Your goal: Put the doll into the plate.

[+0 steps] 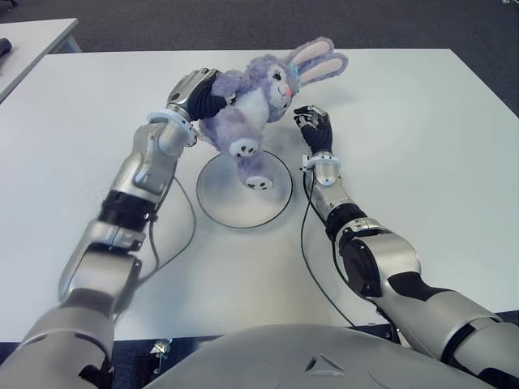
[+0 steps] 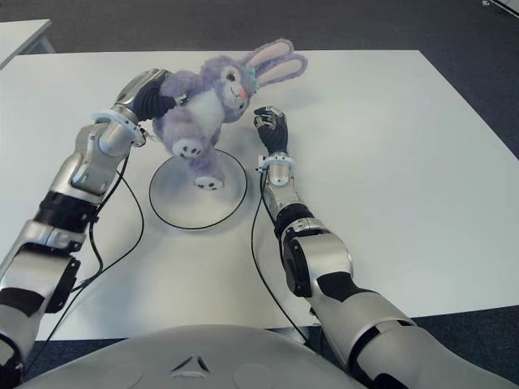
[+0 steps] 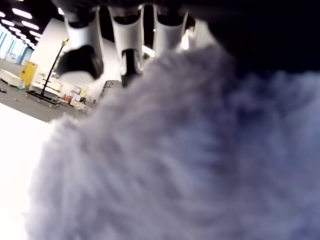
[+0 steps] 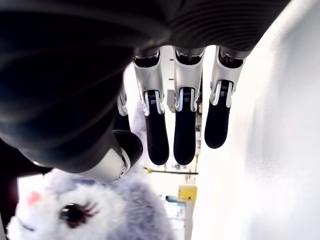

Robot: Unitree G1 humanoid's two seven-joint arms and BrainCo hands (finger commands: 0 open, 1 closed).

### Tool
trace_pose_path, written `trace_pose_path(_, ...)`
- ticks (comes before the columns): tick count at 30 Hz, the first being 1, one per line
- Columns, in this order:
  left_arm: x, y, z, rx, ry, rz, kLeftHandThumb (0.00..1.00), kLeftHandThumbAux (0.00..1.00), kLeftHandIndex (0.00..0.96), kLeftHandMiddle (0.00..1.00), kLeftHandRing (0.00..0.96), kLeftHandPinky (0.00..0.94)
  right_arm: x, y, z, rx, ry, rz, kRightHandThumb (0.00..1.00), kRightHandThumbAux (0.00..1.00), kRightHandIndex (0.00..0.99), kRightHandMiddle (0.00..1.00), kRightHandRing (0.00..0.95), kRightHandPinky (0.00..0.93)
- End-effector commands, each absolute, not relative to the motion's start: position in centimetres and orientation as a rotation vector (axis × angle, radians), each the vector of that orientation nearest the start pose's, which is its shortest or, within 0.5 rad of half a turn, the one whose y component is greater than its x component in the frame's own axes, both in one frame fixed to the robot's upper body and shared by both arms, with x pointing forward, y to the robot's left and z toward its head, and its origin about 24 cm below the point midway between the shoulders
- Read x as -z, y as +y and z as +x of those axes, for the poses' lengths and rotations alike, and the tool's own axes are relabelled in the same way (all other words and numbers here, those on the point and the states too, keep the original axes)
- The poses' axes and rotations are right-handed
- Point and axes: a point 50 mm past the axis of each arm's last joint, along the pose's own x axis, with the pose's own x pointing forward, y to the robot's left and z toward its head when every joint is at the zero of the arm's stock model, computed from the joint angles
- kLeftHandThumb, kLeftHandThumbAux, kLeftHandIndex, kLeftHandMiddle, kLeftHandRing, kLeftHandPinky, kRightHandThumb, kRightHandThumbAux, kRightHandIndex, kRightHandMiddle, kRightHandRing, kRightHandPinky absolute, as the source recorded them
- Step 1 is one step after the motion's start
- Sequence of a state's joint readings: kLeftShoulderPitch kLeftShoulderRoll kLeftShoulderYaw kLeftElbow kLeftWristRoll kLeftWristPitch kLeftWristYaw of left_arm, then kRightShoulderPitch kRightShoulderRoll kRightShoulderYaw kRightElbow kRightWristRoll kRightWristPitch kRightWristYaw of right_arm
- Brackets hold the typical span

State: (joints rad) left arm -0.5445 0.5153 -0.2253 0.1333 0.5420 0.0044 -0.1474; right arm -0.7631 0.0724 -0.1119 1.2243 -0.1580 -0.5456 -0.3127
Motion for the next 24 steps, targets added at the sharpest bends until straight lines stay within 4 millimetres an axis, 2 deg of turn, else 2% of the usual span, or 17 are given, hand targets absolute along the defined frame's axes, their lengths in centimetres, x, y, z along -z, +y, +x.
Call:
trace_pose_path(1,-18.3,15.8,31.0,0.244,-0.363,1.184,0.636,0.691,0.719,0.806,0.821,0.825,6.4,-9.1,28.3,0.080,0.449,-0.105,0.686,0.740,0.409,0.353,0.339,0.313)
trace_pose_path(8,-20.2,14.7,29.0,0.289,-0.424,1.198,0.594,0.693,0.720,0.813,0.817,0.792,6.4,-9.0,28.4,0.085,0.450,-0.104,0.689,0.741,0.410,0.356,0.338,0.313)
trace_pose_path(24,-21.8,15.8,26.7,0.268,-0.453,1.312,0.549,0.696,0.694,0.797,0.785,0.723,6.3,-9.1,28.5,0.082,0.448,-0.115,0.690,0.740,0.410,0.351,0.331,0.295)
